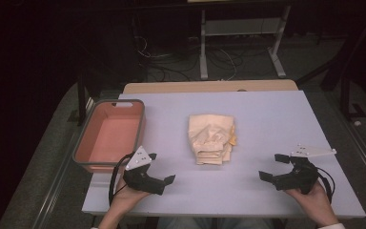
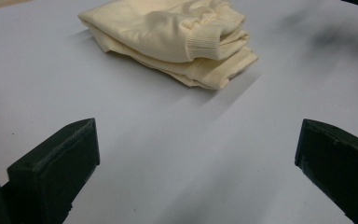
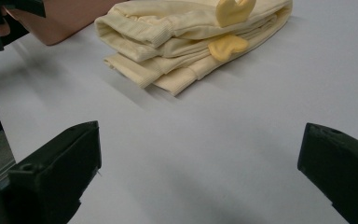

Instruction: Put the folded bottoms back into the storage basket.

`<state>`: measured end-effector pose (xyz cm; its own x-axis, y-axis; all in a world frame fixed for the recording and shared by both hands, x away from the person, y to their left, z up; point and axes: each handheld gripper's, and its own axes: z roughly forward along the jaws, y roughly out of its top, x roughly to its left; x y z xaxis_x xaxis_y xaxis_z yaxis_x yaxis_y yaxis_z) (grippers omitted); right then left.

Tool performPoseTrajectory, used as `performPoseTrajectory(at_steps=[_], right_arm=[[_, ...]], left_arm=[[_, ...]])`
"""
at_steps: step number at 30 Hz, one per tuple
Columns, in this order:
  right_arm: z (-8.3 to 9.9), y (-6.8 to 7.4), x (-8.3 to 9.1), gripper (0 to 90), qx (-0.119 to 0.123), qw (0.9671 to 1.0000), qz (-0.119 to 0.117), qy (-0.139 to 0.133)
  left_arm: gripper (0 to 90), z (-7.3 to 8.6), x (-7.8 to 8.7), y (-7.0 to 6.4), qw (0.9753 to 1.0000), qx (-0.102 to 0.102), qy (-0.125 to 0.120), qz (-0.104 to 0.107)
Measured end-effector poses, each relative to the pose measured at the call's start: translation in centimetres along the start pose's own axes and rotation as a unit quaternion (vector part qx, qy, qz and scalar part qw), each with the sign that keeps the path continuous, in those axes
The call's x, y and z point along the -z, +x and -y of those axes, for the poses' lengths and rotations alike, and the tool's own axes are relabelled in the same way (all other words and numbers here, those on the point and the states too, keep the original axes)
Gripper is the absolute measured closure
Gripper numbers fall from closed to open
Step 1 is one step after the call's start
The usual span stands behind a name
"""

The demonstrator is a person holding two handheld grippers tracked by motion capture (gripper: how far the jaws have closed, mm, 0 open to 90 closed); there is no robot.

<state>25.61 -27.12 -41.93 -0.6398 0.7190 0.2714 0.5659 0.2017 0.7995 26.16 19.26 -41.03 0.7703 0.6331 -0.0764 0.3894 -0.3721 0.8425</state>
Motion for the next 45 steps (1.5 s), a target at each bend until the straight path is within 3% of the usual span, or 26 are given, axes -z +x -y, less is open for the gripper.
performPoseTrajectory(at_steps=[30,37,45], right_arm=[[-0.4,0.2,0.2,0.0,-0.003,0.9999,-0.009,0.008],[-1.5,0.7,0.4,0.0,-0.007,0.9999,-0.006,0.012],[-2.2,0.8,-0.3,0.0,-0.008,0.9995,-0.007,0.029]], left_arm=[[0.0,-0.3,-0.2,-0.4,0.9999,0.0,0.012,0.003],[0.0,-1.2,-0.1,-0.3,0.9998,-0.002,0.016,-0.009],[0.0,-2.2,-0.2,-0.2,0.9997,-0.005,0.021,-0.006]])
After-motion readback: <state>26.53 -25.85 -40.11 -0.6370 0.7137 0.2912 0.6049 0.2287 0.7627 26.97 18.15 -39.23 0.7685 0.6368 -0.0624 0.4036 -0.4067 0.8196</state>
